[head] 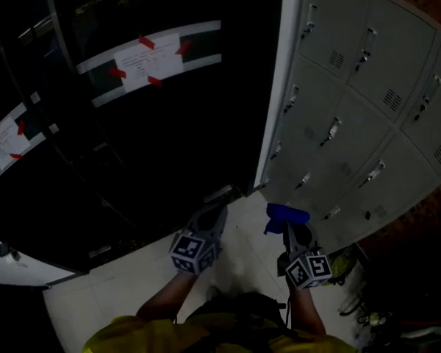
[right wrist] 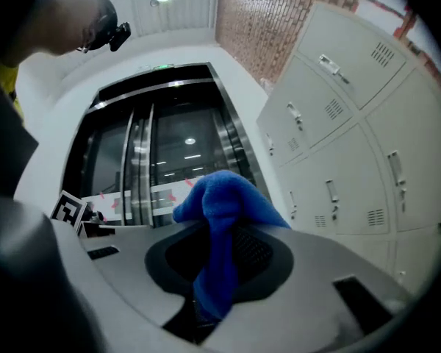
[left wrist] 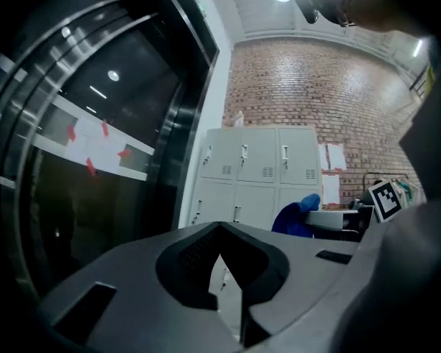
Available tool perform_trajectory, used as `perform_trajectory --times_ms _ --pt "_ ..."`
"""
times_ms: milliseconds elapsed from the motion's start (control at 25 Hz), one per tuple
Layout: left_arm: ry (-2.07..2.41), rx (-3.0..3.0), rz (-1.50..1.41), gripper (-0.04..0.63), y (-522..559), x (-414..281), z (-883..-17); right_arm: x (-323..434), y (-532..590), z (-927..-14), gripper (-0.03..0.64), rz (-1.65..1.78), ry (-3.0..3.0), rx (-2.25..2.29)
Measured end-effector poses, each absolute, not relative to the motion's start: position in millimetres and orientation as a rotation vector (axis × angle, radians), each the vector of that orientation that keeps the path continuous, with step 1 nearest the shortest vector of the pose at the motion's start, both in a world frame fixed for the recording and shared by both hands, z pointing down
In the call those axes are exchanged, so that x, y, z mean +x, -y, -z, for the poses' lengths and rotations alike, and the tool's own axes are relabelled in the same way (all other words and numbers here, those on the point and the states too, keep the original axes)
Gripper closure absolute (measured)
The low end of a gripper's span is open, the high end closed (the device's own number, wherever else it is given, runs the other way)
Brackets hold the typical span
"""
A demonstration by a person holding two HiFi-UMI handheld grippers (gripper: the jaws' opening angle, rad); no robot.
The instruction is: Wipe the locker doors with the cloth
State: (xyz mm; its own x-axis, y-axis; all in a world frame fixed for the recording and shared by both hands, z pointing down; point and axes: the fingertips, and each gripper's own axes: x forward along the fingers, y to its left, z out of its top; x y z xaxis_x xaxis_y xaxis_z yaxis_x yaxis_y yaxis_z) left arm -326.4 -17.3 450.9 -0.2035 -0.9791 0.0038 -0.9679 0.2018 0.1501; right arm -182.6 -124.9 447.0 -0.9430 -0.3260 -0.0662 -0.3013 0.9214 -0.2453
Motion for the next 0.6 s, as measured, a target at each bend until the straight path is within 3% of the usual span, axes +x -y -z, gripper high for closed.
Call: perform_trajectory --times_ms 200,440,600 --pt "2.062 2.164 0.214 0.595 139.0 -267.8 -458.5 -95.2 209.0 -446.5 0.545 0.327 -2.872 -0.878" --pt "1.719 2.482 0.128 0.595 280.5 -137.8 -454.2 68.7 304.6 -456.8 0.545 0.299 -2.618 -1.392" --pt "1.529 2.598 0.109 0.595 338.6 -69.0 -457.2 133.5 346.6 -455.5 0.545 0.253 -2.481 -1.587"
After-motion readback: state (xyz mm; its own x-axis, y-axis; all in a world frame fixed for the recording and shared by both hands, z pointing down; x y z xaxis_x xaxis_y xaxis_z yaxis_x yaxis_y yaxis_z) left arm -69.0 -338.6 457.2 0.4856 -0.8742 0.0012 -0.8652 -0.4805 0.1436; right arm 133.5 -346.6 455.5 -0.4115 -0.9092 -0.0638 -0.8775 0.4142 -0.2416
